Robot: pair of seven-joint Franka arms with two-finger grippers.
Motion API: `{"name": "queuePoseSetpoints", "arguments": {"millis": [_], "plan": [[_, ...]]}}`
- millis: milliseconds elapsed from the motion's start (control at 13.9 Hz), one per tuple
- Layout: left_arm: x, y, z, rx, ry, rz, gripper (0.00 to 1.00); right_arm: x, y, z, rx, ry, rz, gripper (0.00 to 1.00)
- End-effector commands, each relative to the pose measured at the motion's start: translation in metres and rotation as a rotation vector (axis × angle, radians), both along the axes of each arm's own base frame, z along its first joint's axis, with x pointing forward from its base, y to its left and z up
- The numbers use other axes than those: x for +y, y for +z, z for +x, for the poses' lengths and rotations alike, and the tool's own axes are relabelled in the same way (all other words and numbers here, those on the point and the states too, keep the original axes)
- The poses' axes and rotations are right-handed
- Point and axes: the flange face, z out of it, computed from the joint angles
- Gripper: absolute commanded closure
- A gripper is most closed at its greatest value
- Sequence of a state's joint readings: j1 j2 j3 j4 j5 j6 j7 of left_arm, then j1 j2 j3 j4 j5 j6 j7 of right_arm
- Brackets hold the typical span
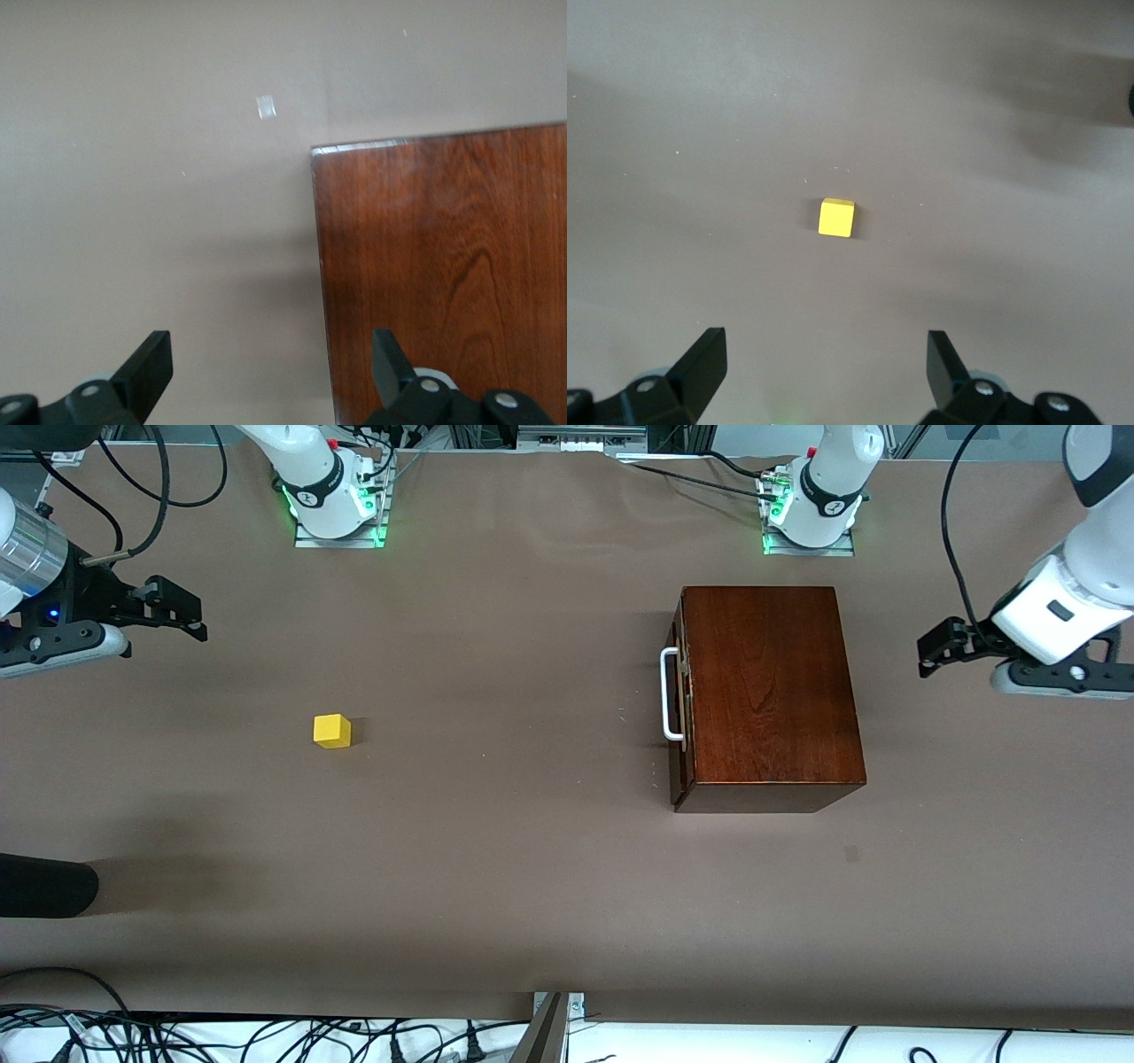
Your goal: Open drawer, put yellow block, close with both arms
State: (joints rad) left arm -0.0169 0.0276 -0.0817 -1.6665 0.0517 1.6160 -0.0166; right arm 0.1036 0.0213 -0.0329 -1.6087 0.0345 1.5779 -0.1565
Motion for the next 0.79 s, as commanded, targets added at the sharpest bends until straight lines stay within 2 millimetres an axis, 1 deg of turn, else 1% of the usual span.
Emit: {"name": "queuePoseSetpoints", "arguments": {"millis": [0,72,144,216,288,359,431,503,575,647,719], "plan": [[-0.022,-0.012,0.003,0.065,-0.02,-0.02,0.0,-0.003,0.002,0.001,0.002,0.002,-0.005,0.0],[-0.023,-0.016,0.002,0.093,-0.024,-0.02,0.0,-0.002,0.003,0.001,-0.001,0.003,-0.005,0.0],[-0.033,-0.028,0.002,0.126,-0.044,-0.019,0.0,-0.003,0.003,0.002,-0.004,0.002,-0.005,0.0],[-0.061,-0.039,0.001,0.15,-0.077,-0.036,0.0,-0.003,0.003,0.002,-0.004,0.002,-0.005,0.0],[-0.078,-0.053,0.004,0.173,-0.096,-0.05,0.0,-0.003,0.003,0.001,-0.002,0.002,-0.005,0.0],[-0.11,-0.064,0.001,0.192,-0.144,-0.069,0.0,-0.003,0.003,0.002,-0.004,0.002,-0.005,0.0],[-0.14,-0.067,0.003,0.18,-0.193,-0.076,0.0,-0.003,0.003,0.001,-0.005,0.002,-0.005,0.0],[-0.169,-0.069,0.01,0.163,-0.231,-0.076,0.0,-0.002,0.003,0.001,-0.004,0.003,-0.005,0.0],[-0.206,-0.072,0.005,0.16,-0.259,-0.07,0.0,-0.002,0.003,0.002,-0.004,0.003,-0.005,0.0],[-0.232,-0.076,-0.003,0.16,-0.244,-0.058,0.0,-0.003,0.004,0.001,-0.007,0.002,-0.005,0.0],[-0.255,-0.089,-0.009,0.176,-0.206,-0.046,0.0,-0.003,0.003,0.001,-0.004,0.002,-0.005,0.0]]}}
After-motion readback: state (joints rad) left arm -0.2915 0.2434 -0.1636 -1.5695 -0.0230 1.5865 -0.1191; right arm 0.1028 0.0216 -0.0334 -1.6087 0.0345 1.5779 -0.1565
